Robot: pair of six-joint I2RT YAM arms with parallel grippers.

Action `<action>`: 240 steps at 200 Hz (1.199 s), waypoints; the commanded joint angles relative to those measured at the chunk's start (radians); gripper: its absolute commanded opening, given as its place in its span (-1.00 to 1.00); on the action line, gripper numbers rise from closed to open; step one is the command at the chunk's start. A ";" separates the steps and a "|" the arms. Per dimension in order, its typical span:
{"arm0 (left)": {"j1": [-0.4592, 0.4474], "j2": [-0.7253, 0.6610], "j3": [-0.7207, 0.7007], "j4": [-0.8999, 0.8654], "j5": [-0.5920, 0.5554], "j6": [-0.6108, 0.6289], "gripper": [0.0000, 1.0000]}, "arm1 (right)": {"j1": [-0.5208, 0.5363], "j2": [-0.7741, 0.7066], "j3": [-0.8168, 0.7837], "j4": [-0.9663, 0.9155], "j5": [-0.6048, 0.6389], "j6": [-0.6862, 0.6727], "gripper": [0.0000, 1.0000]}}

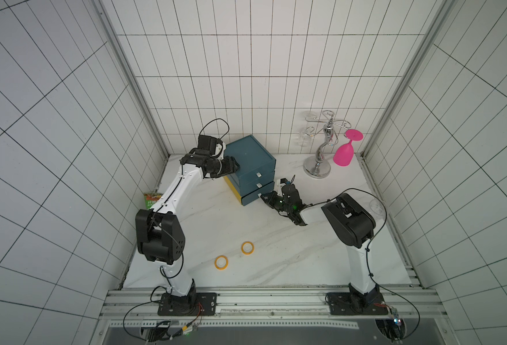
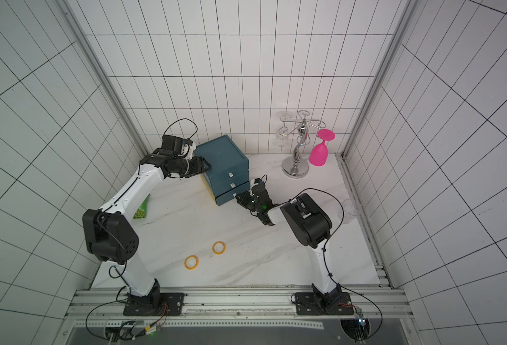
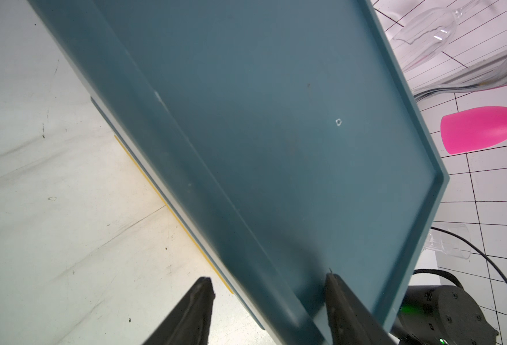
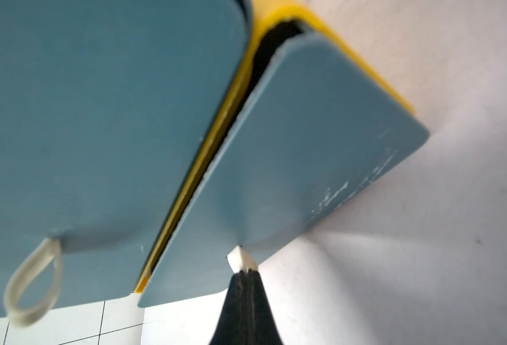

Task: Place the transparent tape into the drawer according to color
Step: Open the drawer in the storage box.

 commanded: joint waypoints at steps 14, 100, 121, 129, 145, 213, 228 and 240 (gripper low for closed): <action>0.010 0.042 -0.015 -0.077 -0.044 0.025 0.25 | 0.002 -0.068 -0.071 0.026 0.020 0.007 -1.00; 0.012 0.019 -0.044 -0.072 -0.055 0.032 0.25 | 0.056 -0.192 -0.223 0.005 0.056 0.007 -1.00; 0.014 0.012 -0.051 -0.070 -0.057 0.031 0.25 | 0.070 -0.217 -0.256 0.000 0.060 0.006 -1.00; 0.015 0.010 -0.053 -0.070 -0.058 0.031 0.26 | 0.074 -0.228 -0.270 -0.002 0.065 0.006 -1.00; 0.016 0.005 -0.058 -0.073 -0.059 0.031 0.26 | 0.080 -0.247 -0.294 -0.007 0.076 0.010 -1.00; 0.016 -0.009 -0.068 -0.074 -0.061 0.031 0.31 | 0.088 -0.298 -0.306 -0.072 0.089 -0.018 -1.00; 0.017 -0.017 -0.072 -0.074 -0.062 0.029 0.40 | 0.087 -0.324 -0.291 -0.138 0.086 -0.042 -0.79; 0.017 -0.029 -0.077 -0.072 -0.065 0.028 0.50 | 0.088 -0.355 -0.282 -0.200 0.079 -0.073 -0.46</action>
